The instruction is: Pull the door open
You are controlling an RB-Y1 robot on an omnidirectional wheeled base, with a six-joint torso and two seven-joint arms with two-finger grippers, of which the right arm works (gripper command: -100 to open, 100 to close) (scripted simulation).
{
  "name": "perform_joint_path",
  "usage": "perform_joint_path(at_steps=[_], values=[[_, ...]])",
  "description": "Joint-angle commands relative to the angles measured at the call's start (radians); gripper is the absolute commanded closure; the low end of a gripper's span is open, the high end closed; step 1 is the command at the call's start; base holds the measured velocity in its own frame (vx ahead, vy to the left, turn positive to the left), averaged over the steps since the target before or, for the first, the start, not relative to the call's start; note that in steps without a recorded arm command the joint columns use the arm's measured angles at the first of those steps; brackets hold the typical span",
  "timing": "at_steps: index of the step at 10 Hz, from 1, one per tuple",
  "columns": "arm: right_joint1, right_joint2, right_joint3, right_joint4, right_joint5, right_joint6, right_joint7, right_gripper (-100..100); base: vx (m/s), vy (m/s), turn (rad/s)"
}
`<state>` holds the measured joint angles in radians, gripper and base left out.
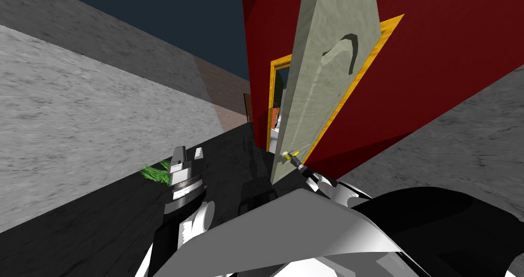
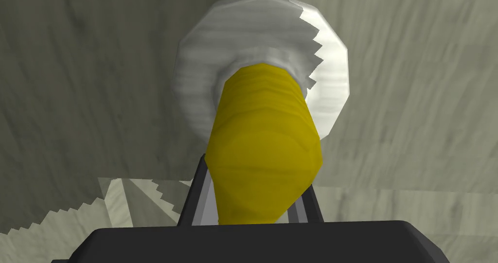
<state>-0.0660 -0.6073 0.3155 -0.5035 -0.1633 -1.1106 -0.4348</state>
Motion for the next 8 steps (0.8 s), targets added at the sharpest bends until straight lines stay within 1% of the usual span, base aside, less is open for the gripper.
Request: perform_joint_path(at_steps=[1, 4, 5, 6, 7, 8], values=[[0.006, -0.006, 0.005, 0.007, -0.002, -0.016, -0.004, 100, -0.127, -0.037, 0.151], [0.018, -0.019, 0.017, 0.022, -0.008, -0.054, -0.012, 100, -0.211, -0.090, 0.185], [0.021, -0.022, 0.019, 0.025, -0.009, -0.061, -0.014, 100, -0.162, -0.107, 0.121], [0.026, -0.027, 0.024, 0.031, -0.011, -0.076, -0.017, 100, -0.156, -0.115, 0.160], [0.028, -0.029, 0.026, 0.034, -0.012, -0.083, -0.019, 100, -0.143, -0.092, 0.126], [0.033, -0.034, 0.030, 0.040, -0.014, -0.097, -0.022, 100, -0.165, -0.088, 0.169]])
